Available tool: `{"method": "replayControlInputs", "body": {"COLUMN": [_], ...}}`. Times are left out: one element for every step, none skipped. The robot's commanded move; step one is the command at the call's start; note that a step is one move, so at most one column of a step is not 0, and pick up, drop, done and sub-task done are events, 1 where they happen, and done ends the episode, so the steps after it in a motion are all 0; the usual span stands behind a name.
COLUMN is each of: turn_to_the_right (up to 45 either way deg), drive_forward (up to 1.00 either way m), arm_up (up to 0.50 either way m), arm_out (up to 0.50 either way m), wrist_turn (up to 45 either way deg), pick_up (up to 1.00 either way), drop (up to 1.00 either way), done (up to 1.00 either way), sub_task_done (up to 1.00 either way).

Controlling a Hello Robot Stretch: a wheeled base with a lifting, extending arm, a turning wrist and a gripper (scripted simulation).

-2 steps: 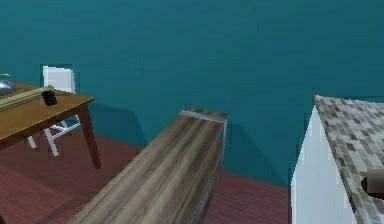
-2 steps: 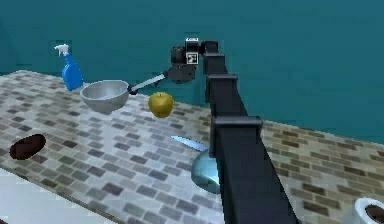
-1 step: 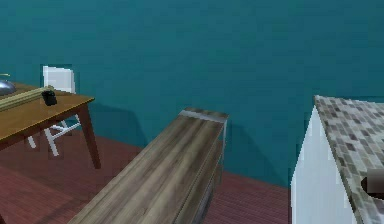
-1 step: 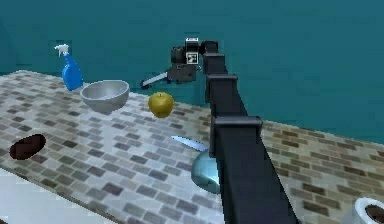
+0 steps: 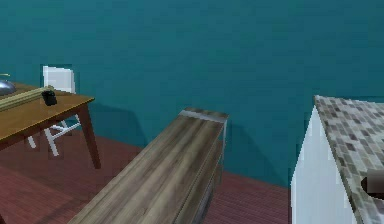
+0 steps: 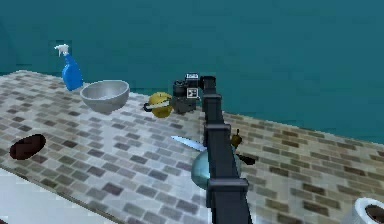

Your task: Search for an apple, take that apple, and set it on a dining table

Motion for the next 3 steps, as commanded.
{"method": "replayControlInputs", "body": {"turn_to_the_right": [0.0, 0.0, 0.0], "drive_forward": [0.0, 0.0, 0.0], "arm_up": [0.0, 0.1, 0.0], "arm_out": [0.0, 0.0, 0.0], "wrist_turn": [0.0, 0.0, -45.0], "pick_up": [1.0, 0.0, 0.0], "drop": [0.0, 0.0, 0.0], "done": [0.0, 0.0, 0.0], "sub_task_done": [0.0, 0.0, 0.0]}}
